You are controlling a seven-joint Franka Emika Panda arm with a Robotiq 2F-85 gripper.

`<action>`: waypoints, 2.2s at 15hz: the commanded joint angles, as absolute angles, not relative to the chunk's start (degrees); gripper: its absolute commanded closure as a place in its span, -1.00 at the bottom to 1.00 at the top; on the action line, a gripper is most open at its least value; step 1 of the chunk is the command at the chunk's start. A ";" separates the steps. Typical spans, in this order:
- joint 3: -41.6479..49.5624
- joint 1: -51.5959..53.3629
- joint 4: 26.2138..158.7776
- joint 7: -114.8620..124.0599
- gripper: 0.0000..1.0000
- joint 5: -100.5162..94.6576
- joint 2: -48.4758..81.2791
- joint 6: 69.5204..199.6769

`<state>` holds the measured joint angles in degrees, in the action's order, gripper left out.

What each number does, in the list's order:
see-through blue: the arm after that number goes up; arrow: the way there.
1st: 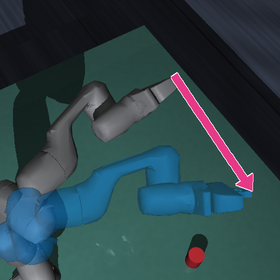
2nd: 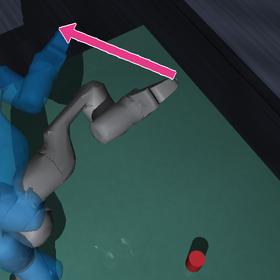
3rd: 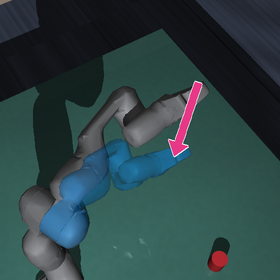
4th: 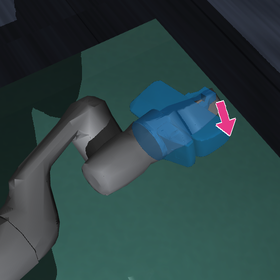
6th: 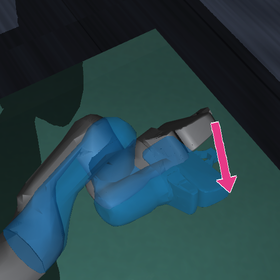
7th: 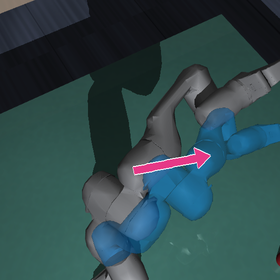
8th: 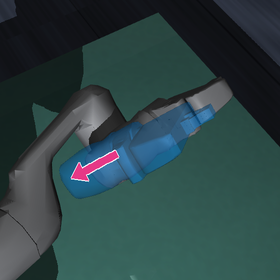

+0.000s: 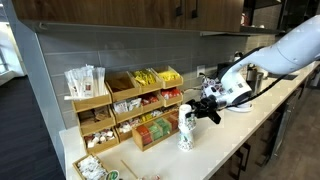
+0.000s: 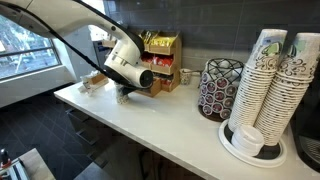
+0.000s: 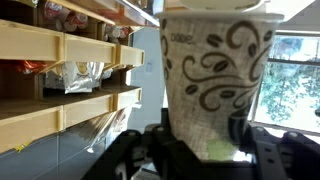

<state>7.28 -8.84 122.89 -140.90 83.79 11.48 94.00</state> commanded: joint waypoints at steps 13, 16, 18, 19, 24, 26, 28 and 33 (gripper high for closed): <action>8.11 -8.91 121.12 -142.00 -0.79 83.05 14.65 93.86; 8.55 -8.95 121.39 -141.85 -1.00 82.62 13.60 94.49; 8.76 -8.92 121.32 -141.52 -1.00 82.35 13.45 94.72; 8.94 -8.77 121.58 -140.48 -1.00 82.29 12.94 95.83; 9.22 -6.98 125.32 -133.74 -1.00 79.83 4.96 112.74; 8.59 -6.40 126.73 -129.59 -1.00 77.38 0.98 120.31; 7.72 -5.81 128.06 -123.71 -1.00 72.40 -3.02 127.24; 3.92 -5.52 131.88 -104.23 -1.00 52.53 -10.96 140.12</action>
<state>5.99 -5.62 127.44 -114.38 63.06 -5.60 134.41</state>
